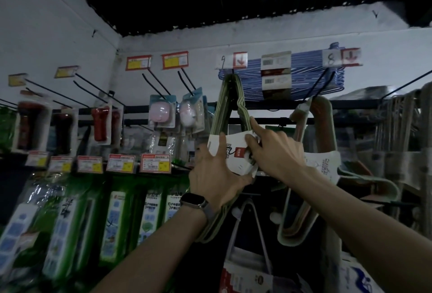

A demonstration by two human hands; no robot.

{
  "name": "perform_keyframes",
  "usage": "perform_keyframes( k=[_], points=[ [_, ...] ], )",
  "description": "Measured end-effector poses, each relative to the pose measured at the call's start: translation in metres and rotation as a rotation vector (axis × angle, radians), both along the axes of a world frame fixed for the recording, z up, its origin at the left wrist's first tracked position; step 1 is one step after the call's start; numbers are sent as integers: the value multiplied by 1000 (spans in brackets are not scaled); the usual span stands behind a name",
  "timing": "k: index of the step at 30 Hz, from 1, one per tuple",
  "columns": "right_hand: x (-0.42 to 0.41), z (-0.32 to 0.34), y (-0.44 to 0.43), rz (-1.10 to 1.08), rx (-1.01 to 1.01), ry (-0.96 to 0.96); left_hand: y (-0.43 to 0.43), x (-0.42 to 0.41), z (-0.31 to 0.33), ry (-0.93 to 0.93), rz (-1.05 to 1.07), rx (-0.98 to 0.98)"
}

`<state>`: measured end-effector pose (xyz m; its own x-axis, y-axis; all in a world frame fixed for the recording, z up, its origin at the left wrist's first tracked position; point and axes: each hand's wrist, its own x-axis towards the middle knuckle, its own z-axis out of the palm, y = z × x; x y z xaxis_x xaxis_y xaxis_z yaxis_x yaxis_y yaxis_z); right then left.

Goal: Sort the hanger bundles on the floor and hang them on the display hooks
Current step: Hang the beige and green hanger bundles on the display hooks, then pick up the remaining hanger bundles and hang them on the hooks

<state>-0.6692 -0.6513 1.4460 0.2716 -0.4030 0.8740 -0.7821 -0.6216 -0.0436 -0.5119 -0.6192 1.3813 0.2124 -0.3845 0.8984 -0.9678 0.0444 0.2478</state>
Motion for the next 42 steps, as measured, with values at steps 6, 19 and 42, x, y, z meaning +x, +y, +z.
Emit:
perform_keyframes(
  k=[6,19,42],
  points=[
    [0,-5,1,-4,66,-13,4,-2,-6,-18,41,62],
    [0,-41,47,-43,105,52,55,26,-42,-78,-103,262],
    [-89,-488,304,-445,919,68,244,-55,-412,12,-690,978]
  ],
)
